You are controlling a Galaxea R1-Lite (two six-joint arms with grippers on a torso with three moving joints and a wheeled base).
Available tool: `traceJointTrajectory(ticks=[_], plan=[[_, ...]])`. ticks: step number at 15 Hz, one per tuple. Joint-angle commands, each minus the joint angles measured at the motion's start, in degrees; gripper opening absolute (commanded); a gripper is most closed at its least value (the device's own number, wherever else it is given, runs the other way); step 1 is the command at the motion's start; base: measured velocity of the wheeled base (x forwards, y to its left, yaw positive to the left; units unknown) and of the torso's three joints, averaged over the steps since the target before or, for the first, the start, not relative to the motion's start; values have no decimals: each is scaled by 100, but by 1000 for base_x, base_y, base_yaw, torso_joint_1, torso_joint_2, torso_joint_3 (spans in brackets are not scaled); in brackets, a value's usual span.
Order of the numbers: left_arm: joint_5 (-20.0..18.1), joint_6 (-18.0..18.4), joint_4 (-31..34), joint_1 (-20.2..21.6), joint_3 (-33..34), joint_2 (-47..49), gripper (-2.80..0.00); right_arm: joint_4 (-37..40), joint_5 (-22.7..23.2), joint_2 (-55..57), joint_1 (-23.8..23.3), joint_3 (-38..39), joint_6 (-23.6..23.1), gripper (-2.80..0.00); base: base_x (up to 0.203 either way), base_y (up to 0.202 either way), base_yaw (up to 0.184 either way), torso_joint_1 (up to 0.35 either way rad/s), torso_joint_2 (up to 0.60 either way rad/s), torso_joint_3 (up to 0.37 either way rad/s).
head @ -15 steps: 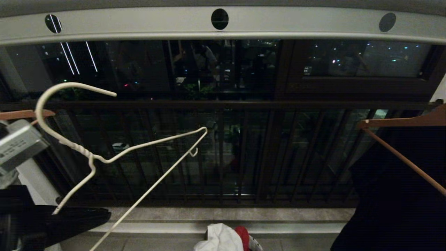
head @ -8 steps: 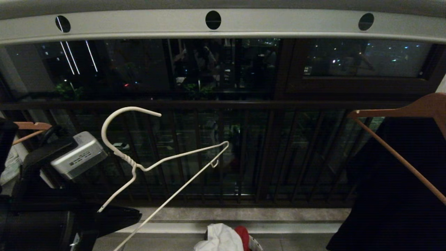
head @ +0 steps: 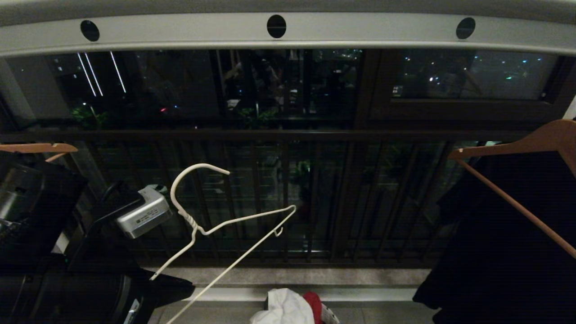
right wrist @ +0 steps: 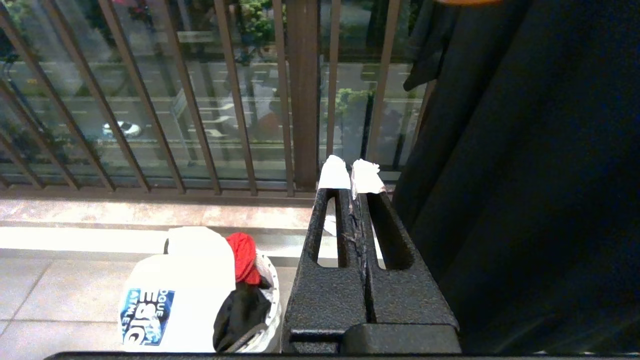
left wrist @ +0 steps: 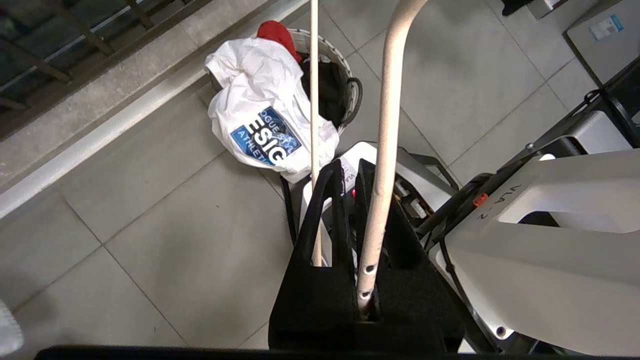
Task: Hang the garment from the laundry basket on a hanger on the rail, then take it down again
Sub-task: Pick up the clothes rack on the clothesline, then pick up clothes from the basket
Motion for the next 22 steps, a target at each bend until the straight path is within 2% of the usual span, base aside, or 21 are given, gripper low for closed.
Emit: traceJointTrajectory(ticks=[1,9,12,22], plan=[[-6,3,15,5,32,46,-280,1,0,7,2,0,-1,-280,0,0,0,0,0,0],[-15,30,24,-4,41,99,-280,1,0,7,2,0,-1,-280,0,0,0,0,0,0],[-15,222,42,2,59,116,-280,1,0,7,5,0,-1,-280,0,0,0,0,0,0],[-50,249,15,-4,129,10,-280,1,0,7,3,0,-1,-280,0,0,0,0,0,0]])
